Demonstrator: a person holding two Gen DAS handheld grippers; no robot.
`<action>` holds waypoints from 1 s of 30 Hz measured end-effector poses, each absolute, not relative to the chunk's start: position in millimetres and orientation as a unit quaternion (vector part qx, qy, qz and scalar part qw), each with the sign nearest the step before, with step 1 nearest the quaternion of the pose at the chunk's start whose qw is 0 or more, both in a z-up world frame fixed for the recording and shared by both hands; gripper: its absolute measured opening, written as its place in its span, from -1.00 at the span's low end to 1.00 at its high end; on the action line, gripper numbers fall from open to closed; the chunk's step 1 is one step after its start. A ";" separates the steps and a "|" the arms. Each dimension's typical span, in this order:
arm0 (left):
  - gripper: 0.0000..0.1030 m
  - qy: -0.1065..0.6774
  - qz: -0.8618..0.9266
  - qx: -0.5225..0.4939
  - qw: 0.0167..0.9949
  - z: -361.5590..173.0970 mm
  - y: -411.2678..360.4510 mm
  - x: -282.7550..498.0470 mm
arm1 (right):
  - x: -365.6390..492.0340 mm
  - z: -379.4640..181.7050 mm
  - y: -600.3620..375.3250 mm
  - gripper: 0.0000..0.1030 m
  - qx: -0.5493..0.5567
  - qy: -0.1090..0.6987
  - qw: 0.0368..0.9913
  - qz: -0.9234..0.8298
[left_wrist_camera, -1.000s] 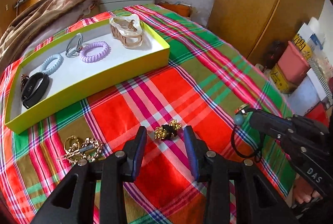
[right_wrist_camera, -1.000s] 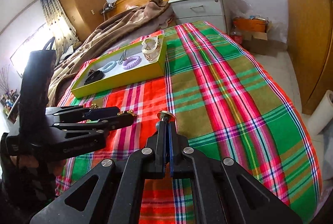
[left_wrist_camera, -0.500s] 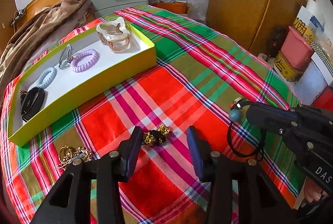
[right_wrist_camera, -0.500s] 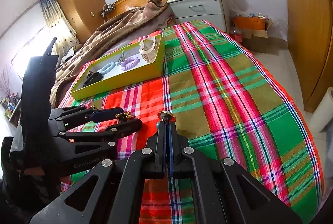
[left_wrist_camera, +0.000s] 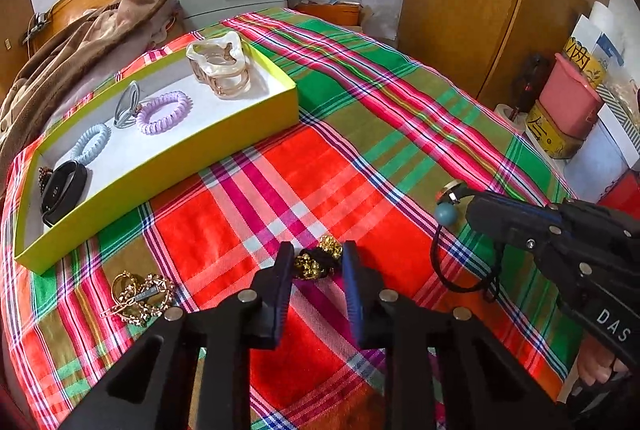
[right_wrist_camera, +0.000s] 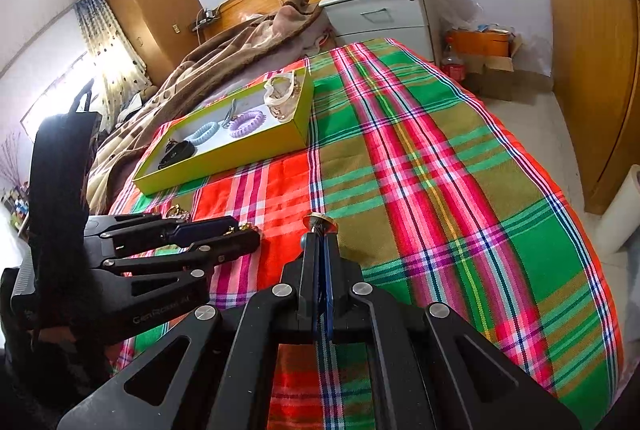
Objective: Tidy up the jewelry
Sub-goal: 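Grasp the gold-and-black beaded brooch with the left gripper while the right gripper holds the hair tie, then carry the brooch into the box with the left gripper while the right gripper carries the hair tie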
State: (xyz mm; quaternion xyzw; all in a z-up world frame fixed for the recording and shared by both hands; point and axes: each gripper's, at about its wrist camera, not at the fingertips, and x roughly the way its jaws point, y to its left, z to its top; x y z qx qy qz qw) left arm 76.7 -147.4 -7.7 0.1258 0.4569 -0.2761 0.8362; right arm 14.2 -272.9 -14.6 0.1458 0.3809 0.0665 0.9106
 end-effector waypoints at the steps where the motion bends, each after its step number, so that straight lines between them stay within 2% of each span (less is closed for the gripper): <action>1: -0.52 0.458 -0.276 0.125 0.836 -7.5 -147.2 76.5 | 14.3 -14.4 -273.0 -0.97 0.146 0.380 0.911 0.066; 30: -0.53 0.431 -0.221 0.040 0.874 25.3 -82.9 91.1 | 46.0 14.4 -248.5 -0.97 0.119 0.359 0.922 0.086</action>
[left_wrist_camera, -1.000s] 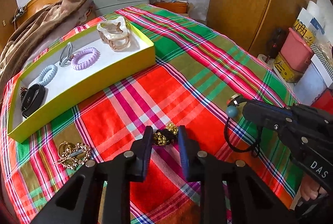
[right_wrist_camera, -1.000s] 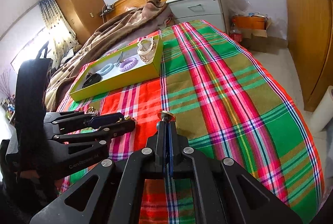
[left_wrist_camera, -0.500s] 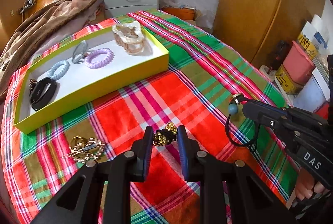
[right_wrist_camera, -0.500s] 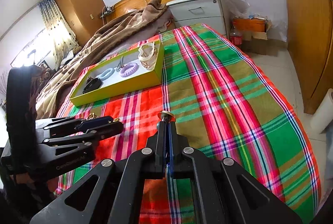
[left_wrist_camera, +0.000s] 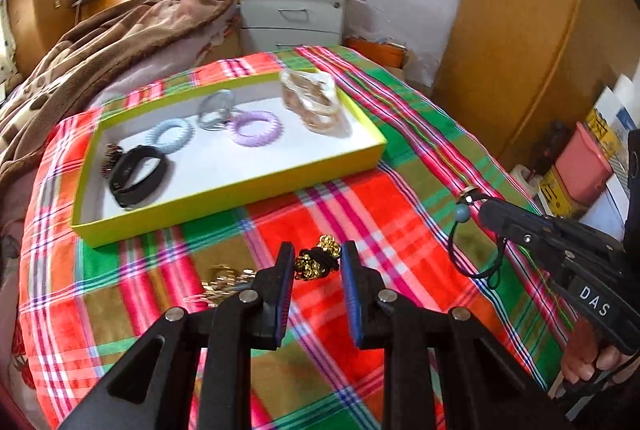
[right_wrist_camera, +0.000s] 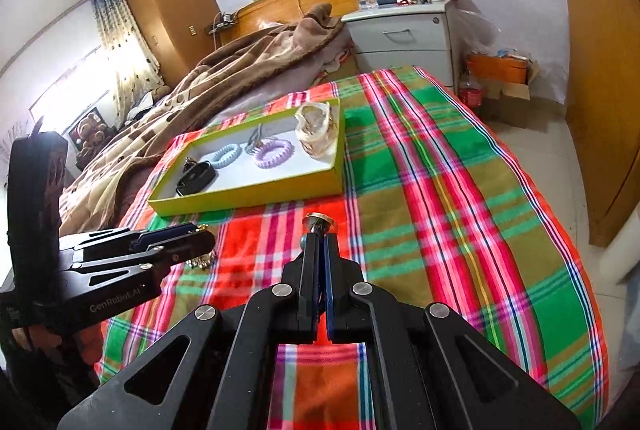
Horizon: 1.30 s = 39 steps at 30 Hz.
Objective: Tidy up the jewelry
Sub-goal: 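Carry the brooch into the box with the left gripper while the right gripper carries the hair tie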
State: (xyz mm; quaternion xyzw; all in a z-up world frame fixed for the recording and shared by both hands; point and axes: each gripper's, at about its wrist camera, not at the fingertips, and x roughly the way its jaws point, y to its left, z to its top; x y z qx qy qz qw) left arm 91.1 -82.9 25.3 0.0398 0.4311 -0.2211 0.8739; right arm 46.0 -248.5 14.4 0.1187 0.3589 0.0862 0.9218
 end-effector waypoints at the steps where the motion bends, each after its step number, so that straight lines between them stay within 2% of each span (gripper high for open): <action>1: -0.53 0.430 -0.217 0.036 0.876 26.3 -79.1 92.3 | 48.9 16.4 -247.0 -0.97 0.116 0.357 0.923 0.088; 21: -0.53 0.409 -0.149 -0.004 0.900 47.0 -15.6 143.2 | 126.0 33.7 -211.8 -0.97 0.073 0.348 0.927 0.116; 39: -0.53 0.432 -0.149 -0.027 0.889 29.2 -17.0 206.8 | 183.9 4.2 -197.5 -0.97 0.058 0.393 0.911 0.112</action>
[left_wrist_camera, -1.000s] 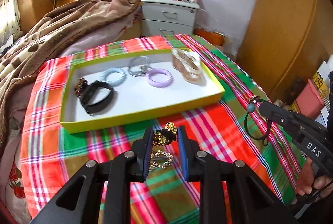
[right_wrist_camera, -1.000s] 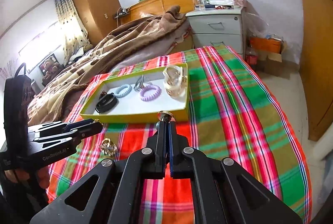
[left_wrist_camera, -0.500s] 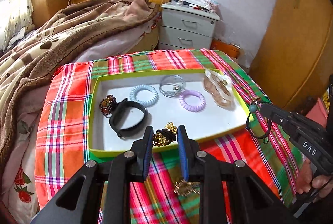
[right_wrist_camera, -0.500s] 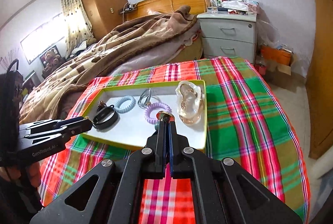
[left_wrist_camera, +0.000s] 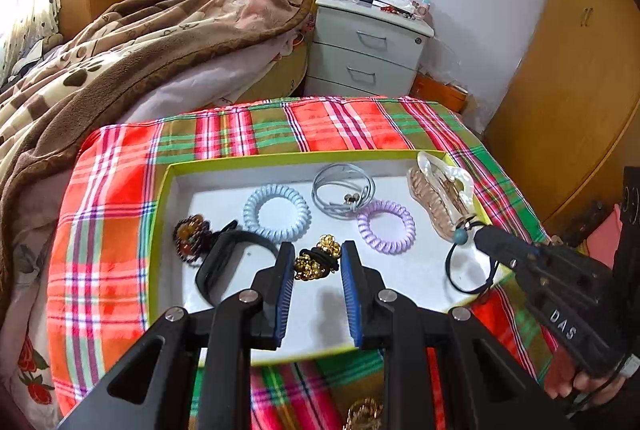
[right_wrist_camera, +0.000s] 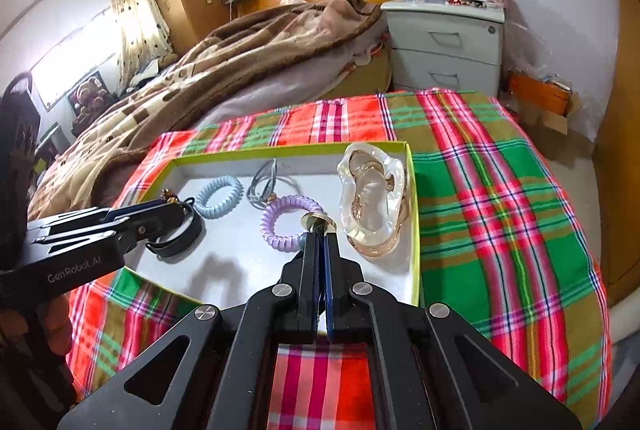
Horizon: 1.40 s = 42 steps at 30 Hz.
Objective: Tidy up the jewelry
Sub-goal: 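Carry the brooch into the box with the left gripper while the right gripper carries the hair tie, then open both grippers to release the brooch and hair tie inside the box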
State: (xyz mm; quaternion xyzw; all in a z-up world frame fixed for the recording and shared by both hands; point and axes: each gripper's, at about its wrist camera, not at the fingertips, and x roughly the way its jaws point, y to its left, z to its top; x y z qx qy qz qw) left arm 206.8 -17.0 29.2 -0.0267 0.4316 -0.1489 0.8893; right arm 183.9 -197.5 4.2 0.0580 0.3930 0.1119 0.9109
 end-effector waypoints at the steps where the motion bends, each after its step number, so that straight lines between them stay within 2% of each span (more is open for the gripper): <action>1: -0.53 0.434 -0.149 -0.027 0.888 27.3 -18.1 210.0 | 186.7 1.8 -196.9 -0.97 0.057 0.396 0.910 0.112; 16: -0.53 0.462 -0.144 -0.025 0.875 0.4 -28.7 244.8 | 204.9 -19.7 -188.1 -0.97 0.027 0.423 0.900 0.104; 42: -0.51 0.459 -0.128 -0.007 0.879 -2.5 -38.9 253.5 | 207.1 -24.7 -185.6 -0.96 0.010 0.423 0.902 0.092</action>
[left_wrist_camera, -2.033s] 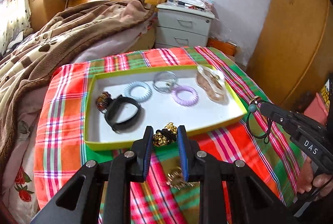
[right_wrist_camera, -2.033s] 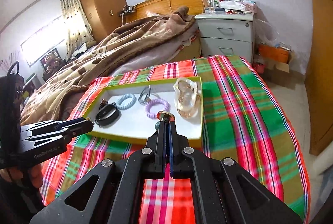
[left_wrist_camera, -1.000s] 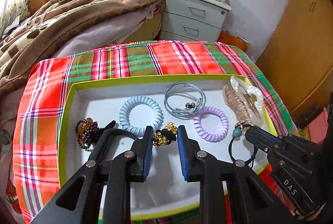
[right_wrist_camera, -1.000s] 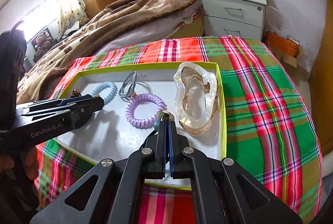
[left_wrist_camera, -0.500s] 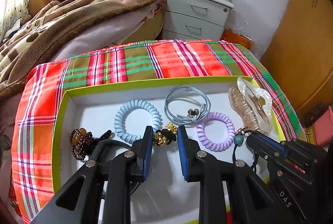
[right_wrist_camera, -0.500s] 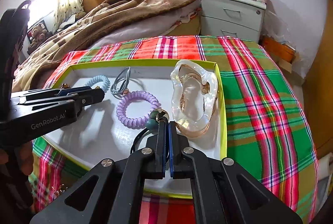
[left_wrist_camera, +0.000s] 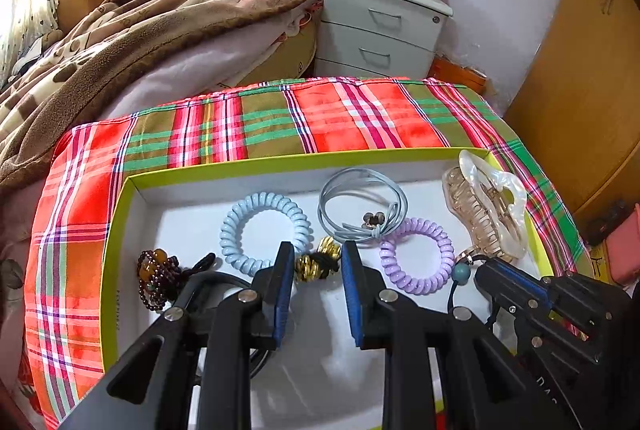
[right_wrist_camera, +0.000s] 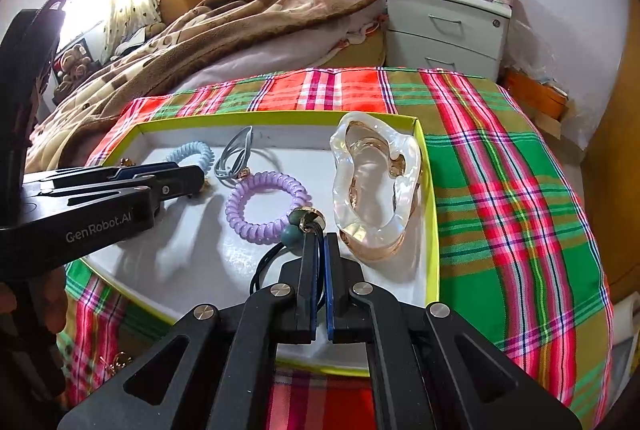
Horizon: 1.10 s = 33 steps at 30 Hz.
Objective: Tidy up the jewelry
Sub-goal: 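Open both grippers to release the brooch and hair tie inside the box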
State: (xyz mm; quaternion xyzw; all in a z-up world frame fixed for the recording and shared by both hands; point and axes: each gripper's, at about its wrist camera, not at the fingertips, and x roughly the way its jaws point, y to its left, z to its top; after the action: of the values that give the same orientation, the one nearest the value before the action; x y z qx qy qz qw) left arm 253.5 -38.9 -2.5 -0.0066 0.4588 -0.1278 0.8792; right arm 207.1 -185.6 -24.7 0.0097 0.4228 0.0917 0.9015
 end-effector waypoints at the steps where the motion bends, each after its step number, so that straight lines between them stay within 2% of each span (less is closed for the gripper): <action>1: -0.50 0.459 -0.128 -0.006 0.879 -2.5 -39.3 253.6 | 207.0 -24.7 -185.9 -0.96 0.010 0.423 0.902 0.092; 8: -0.46 0.461 -0.131 -0.011 0.878 -2.5 -38.4 254.4 | 205.4 -23.4 -185.2 -0.89 0.014 0.422 0.902 0.093; 15: -0.27 0.463 -0.124 -0.010 0.878 -0.3 -37.9 252.0 | 203.2 -21.6 -185.1 -0.75 0.016 0.418 0.903 0.092; 19: -0.21 0.459 -0.124 -0.008 0.880 3.8 -37.0 247.0 | 198.9 -19.0 -185.1 -0.45 0.017 0.415 0.905 0.090; 33: -0.19 0.433 -0.115 -0.005 0.894 29.2 -26.3 212.3 | 175.5 -3.1 -185.8 -0.44 0.034 0.394 0.914 0.090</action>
State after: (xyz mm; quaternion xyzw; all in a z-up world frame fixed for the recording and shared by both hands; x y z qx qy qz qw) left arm 212.3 -26.3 29.2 -0.0046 0.4331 -0.1146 0.8940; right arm 175.5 -185.8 -3.1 0.0341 0.3939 0.0898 0.9141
